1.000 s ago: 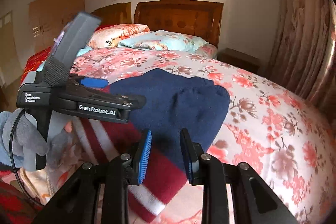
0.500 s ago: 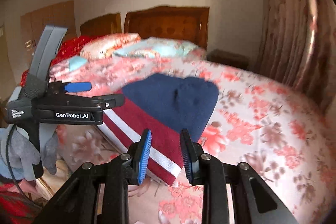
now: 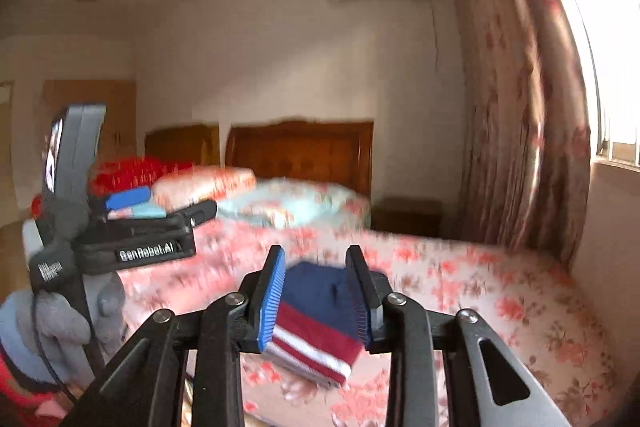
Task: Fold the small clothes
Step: 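Grasp the folded bundle with the right gripper and set it on the bed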
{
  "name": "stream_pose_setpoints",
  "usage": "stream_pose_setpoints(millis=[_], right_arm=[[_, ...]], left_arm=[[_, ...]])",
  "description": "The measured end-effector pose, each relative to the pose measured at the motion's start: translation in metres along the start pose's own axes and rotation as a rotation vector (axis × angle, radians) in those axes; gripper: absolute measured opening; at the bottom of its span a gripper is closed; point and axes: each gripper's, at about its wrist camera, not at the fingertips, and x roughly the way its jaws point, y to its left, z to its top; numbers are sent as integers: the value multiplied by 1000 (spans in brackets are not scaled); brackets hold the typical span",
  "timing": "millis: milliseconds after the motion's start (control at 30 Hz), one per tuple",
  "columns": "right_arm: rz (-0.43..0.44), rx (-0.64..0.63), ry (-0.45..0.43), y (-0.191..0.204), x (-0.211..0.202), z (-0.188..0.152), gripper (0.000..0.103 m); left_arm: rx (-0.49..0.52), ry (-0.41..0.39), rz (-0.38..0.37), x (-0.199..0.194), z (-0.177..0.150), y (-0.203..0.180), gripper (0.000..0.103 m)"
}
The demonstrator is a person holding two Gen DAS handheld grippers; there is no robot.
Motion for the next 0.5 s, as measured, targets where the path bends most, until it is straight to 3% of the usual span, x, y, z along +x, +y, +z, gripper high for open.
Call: stream_pose_setpoints(millis=[133,500], right_arm=[[15,40,-45,-2,-11,10,32],[7,113,-51,-8,-13,4,32]], left_arm=[[-9,32,-47,-2,3,1,103],[27,81,-25,3,-13,-17,103]])
